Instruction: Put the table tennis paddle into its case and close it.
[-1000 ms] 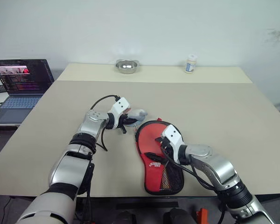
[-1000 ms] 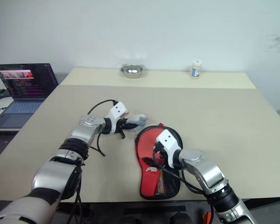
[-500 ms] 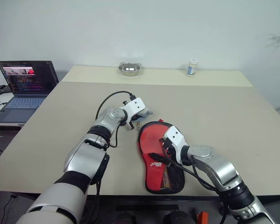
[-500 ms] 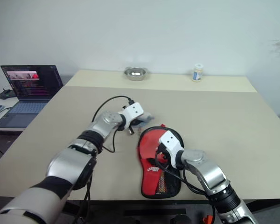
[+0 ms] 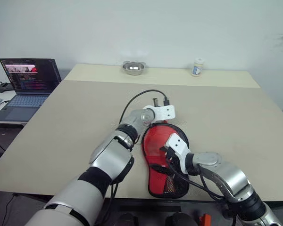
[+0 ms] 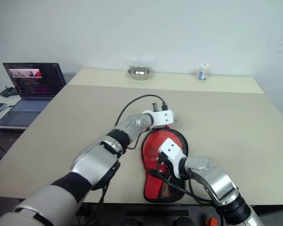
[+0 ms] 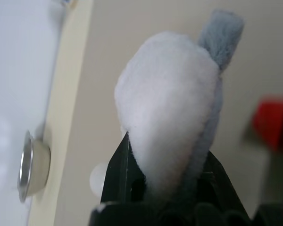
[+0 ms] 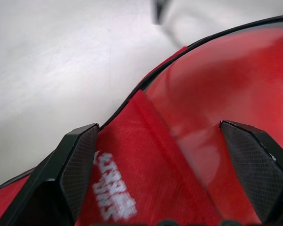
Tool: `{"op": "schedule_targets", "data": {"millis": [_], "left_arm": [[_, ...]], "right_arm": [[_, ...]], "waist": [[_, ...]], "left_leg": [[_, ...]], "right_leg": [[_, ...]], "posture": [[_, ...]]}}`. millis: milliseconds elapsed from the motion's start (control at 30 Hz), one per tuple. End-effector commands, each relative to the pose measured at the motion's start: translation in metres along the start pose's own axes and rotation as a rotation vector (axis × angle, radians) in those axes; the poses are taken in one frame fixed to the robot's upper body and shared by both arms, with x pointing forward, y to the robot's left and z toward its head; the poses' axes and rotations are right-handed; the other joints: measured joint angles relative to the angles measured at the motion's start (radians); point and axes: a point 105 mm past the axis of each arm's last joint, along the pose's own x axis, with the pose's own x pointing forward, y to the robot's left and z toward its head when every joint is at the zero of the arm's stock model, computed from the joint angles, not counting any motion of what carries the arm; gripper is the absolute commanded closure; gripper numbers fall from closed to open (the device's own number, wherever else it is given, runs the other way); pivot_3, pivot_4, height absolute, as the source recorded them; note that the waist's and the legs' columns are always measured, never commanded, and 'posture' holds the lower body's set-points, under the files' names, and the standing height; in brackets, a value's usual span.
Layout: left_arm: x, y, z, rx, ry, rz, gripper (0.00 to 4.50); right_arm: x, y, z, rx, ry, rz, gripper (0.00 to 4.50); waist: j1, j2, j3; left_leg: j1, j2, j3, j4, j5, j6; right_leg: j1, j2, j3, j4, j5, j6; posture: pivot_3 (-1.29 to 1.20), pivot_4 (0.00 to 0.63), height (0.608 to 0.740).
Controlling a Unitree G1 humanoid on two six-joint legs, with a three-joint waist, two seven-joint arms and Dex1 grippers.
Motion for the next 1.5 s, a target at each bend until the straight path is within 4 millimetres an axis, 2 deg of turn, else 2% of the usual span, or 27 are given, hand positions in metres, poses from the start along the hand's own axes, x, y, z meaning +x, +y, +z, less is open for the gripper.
{"op": "schedule_targets", "data": {"millis": [33,167,300,400,533,633,700,933,1133,1267,1500], "left_arm": [[-0.001,0.034,0.044,-0.152,-0.131,0.092,4.08],[0.001,0.030,0.058,-0.400,-0.172,0.021,4.09],[0.003,0.020,0.070,-0.347,-0.184,-0.021,4.09],[0.006,0.004,0.089,-0.324,-0.219,-0.076,4.09],[0.004,-0.034,0.139,-0.336,-0.355,-0.242,4.09],[-0.002,-0.055,0.172,-0.339,-0.450,-0.352,4.09],[-0.006,-0.062,0.184,-0.342,-0.486,-0.391,4.09],[-0.013,-0.079,0.197,-0.390,-0.527,-0.513,4.09],[-0.010,-0.084,0.181,-0.372,-0.479,-0.539,4.09],[-0.011,-0.086,0.176,-0.370,-0.475,-0.573,2.78],[-0.011,-0.089,0.167,-0.325,-0.471,-0.578,0.15]], "right_arm": [[0.005,0.016,-0.045,0.118,0.180,0.071,0.00],[0.005,0.016,-0.045,0.120,0.180,0.062,0.00],[0.005,0.016,-0.045,0.124,0.178,0.060,0.00],[0.007,0.019,-0.044,0.129,0.177,0.065,0.00],[0.010,0.021,-0.043,0.131,0.175,0.070,0.00],[0.011,0.021,-0.043,0.132,0.176,0.069,0.00],[0.011,0.021,-0.043,0.133,0.176,0.068,0.00],[0.012,0.018,-0.043,0.128,0.173,0.060,0.00],[0.014,0.013,-0.042,0.116,0.168,0.050,0.00],[0.015,0.012,-0.041,0.111,0.167,0.048,0.00],[0.016,0.006,-0.041,0.097,0.165,0.037,0.00]], "waist": [[0.000,0.000,0.000],[0.000,0.000,0.000],[0.000,0.000,0.000],[0.000,0.000,0.000],[-0.001,0.000,0.000],[-0.009,0.003,0.000],[-0.006,0.003,-0.001],[-0.006,0.004,-0.001],[-0.007,0.004,-0.001],[-0.008,0.004,-0.001],[-0.011,0.005,-0.001]], "left_leg": [[0.000,0.000,0.000,0.000,0.000,0.000],[0.000,0.000,-0.001,-0.001,0.000,0.000],[0.000,0.000,-0.001,-0.001,0.000,0.000],[0.000,-0.001,-0.001,-0.001,0.000,0.000],[0.000,0.000,-0.003,-0.001,0.000,0.000],[0.000,0.000,-0.002,-0.002,0.000,0.000],[0.001,0.001,-0.003,-0.002,0.000,0.000],[0.000,0.001,-0.003,-0.003,0.000,0.000],[0.001,0.001,-0.003,-0.003,0.000,0.000],[0.001,0.002,-0.003,-0.003,0.000,0.000],[0.002,0.003,-0.003,-0.003,0.000,0.000]], "right_leg": [[0.000,0.000,0.000,-0.001,0.000,0.000],[0.000,0.000,-0.001,-0.001,0.000,0.000],[0.001,0.001,-0.002,-0.001,0.000,0.000],[0.001,0.002,-0.002,-0.003,0.000,0.000],[0.004,0.002,-0.004,-0.008,0.000,0.001],[0.004,0.001,-0.002,-0.008,0.001,0.001],[0.004,0.001,-0.004,-0.008,0.001,0.001],[0.004,0.003,-0.004,-0.008,0.001,0.001],[0.004,0.003,-0.004,-0.008,0.001,0.001],[0.004,0.006,-0.003,-0.007,0.001,0.001],[0.004,0.006,-0.002,-0.007,0.001,0.001]], "posture": [[0.00,0.150,0.740],[0.00,0.150,0.740],[0.00,0.150,0.740],[0.00,0.150,0.740],[0.00,0.150,0.740],[0.00,0.150,0.740],[0.00,0.150,0.740],[0.00,0.150,0.740],[0.00,0.150,0.740],[0.00,0.150,0.740],[0.00,0.150,0.740]]}}
